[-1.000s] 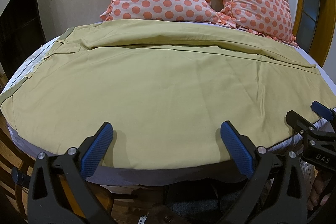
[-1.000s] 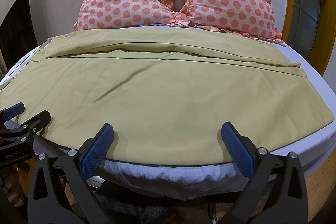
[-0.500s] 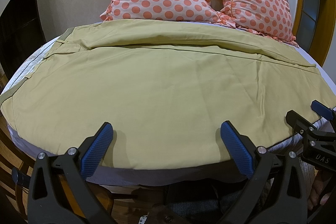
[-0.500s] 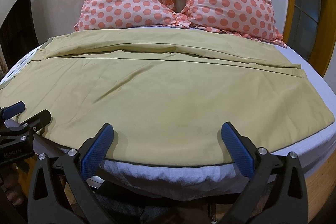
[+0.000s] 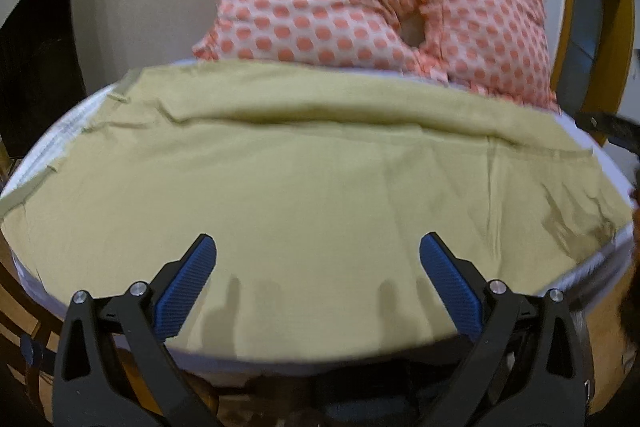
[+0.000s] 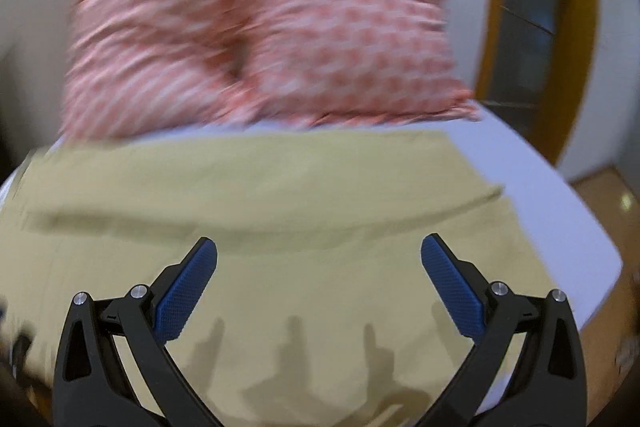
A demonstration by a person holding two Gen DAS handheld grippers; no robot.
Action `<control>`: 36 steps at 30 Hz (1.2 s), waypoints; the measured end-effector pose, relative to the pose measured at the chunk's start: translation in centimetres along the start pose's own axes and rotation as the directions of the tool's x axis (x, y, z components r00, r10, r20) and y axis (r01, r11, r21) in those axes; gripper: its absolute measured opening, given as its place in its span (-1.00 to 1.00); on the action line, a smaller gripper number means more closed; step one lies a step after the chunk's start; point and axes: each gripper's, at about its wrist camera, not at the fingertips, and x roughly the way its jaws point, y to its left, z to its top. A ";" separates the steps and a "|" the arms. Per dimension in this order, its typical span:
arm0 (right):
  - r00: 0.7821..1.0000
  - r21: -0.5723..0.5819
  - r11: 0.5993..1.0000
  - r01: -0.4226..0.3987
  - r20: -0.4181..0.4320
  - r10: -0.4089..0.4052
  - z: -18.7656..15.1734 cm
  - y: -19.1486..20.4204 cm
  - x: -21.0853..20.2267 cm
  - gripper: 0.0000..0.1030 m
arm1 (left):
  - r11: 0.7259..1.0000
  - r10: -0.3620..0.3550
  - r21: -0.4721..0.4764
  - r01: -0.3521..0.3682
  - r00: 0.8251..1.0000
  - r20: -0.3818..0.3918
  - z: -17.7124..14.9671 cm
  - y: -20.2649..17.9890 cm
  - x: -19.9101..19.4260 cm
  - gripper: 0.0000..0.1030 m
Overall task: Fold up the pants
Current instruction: 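Reach the right gripper to the khaki pants hem and grasp it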
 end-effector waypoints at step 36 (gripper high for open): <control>0.966 0.628 0.734 -0.258 0.185 0.182 3.4 -17.9 9.5 -0.92 | 0.978 -0.071 -0.178 0.106 0.978 0.195 4.9 6.8 -0.3 0.96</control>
